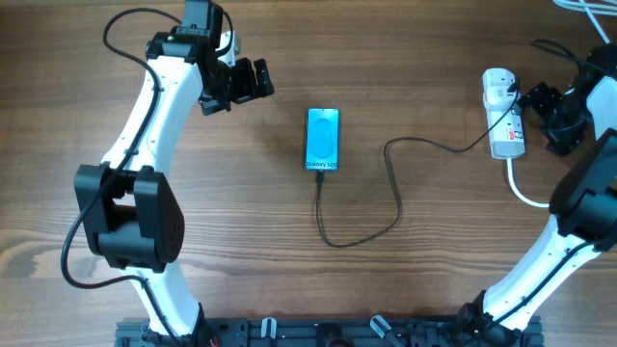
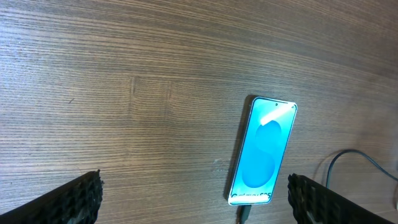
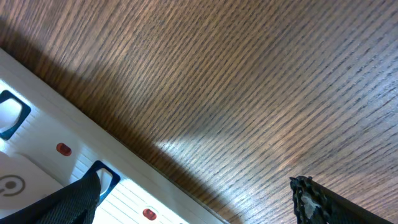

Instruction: Plug charger to phone and switch on socket

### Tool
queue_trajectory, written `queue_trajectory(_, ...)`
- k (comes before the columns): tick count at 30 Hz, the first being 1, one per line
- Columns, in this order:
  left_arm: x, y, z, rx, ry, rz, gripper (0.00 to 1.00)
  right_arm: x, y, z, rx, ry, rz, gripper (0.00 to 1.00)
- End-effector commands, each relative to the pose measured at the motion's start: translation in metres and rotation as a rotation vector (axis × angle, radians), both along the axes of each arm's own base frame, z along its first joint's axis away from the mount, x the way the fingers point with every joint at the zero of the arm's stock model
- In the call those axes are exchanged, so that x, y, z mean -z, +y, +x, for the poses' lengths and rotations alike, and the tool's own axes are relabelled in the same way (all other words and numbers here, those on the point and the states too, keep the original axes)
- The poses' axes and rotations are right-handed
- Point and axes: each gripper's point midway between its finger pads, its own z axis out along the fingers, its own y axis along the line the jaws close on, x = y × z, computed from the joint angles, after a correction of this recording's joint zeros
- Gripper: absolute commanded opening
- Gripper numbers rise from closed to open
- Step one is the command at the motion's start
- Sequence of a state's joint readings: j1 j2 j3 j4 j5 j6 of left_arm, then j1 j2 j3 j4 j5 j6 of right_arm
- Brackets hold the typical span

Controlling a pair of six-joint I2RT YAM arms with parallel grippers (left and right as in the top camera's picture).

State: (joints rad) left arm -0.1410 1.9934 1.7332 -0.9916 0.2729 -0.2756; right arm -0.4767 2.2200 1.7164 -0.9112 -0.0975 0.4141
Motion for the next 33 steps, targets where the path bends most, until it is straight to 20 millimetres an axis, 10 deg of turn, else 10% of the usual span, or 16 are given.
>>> queue_trajectory(1,0.001,0.004,0.001,-0.002,-0.001,0.014,1.00,0.011,0.015,-0.005,-0.061,0.020,0.054,1.00)
queue_trajectory(33,0.001,0.004,0.001,-0.002,-0.001,0.014,1.00,0.011,0.027,0.004,-0.080,0.023,0.022,1.00)
